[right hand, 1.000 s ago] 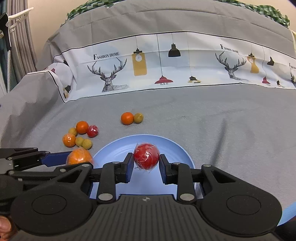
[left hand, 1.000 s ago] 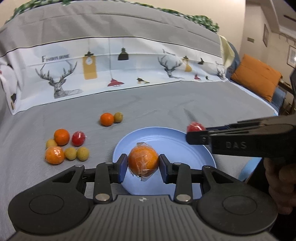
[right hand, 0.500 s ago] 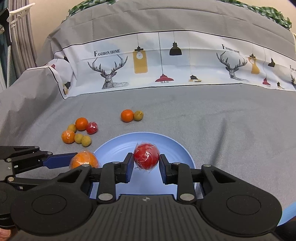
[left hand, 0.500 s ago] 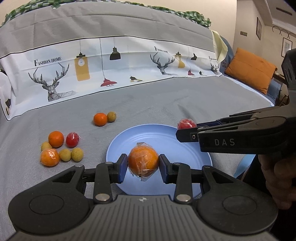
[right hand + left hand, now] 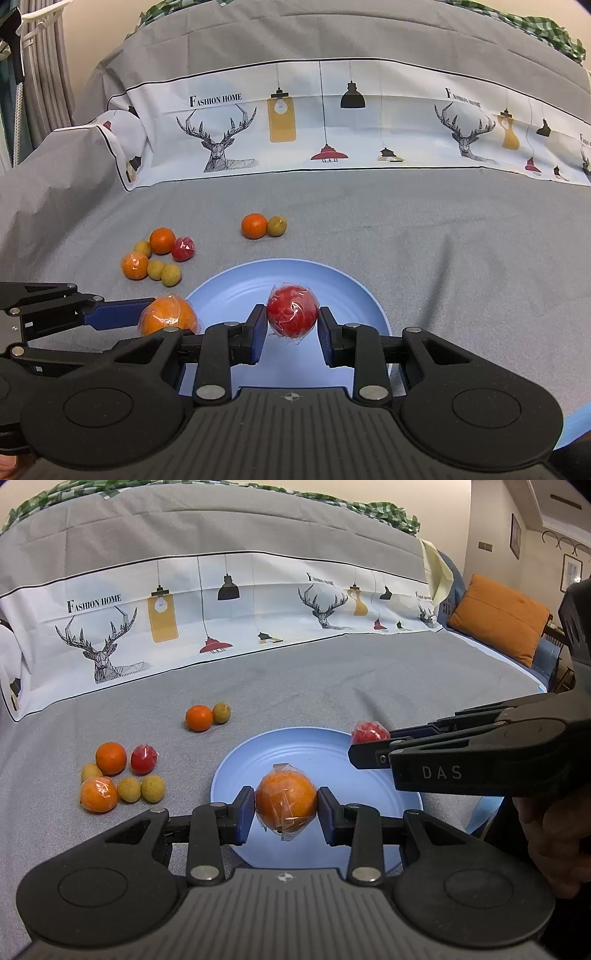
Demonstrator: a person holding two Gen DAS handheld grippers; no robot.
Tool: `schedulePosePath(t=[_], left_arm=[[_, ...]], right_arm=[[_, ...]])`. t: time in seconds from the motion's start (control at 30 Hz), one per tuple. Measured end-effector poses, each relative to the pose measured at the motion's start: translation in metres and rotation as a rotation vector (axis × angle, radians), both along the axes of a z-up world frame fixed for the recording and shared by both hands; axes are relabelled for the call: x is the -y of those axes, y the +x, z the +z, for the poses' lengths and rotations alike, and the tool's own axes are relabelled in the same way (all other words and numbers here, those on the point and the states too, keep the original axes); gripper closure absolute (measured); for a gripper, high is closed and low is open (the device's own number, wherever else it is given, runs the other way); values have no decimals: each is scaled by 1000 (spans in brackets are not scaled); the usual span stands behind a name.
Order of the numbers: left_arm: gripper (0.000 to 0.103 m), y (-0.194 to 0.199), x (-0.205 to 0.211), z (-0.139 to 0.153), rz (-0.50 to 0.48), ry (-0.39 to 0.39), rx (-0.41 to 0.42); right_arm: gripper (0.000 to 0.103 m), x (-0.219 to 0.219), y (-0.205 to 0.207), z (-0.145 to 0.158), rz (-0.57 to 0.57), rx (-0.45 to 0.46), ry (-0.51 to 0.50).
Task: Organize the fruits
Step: 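Carry the wrapped orange and red fruit in both grippers over the blue plate, then open both grippers to drop the fruits onto the blue plate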
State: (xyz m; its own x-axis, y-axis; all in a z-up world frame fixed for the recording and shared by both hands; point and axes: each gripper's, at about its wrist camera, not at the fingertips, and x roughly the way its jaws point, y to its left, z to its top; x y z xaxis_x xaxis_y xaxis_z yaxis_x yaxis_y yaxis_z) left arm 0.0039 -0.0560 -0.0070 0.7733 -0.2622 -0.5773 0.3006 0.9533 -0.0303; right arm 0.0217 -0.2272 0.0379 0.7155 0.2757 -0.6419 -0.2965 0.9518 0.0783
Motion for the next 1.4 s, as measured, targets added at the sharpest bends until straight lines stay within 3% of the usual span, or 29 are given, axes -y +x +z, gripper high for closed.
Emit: schedulePosePath(t=[0.07,0.13,0.2,0.3,0.9,1.07,1.13,1.23,1.4], left_arm=[[61,1,0,-1,8,3,-11],[60,2,-1,-1,12,0,-14],[57,3,-2,0,19,-3,-10],[57,3,-3,0,27,-6,-11],[58,2,-5,1,33,-10,-4],[68,3,-6,1,42,-16,-3],[74,3,-7,1,50,-15,-4],[75,5,-10,1,71,-21,-11],[75,10,-19,2,122,-50,-23]], right_arm=[[71,0,0,-1,-6,-3,-3],[59,0,1,-1,-21,-1,-10],[54,1,1,0,-32,5,-4],[51,2,2,0,-39,4,-1],[51,0,0,1,-47,19,-21],[51,2,1,1,-51,22,-13],[56,4,1,2,-53,27,-2],[71,7,1,4,-55,37,15],[80,9,1,6,-56,47,37]])
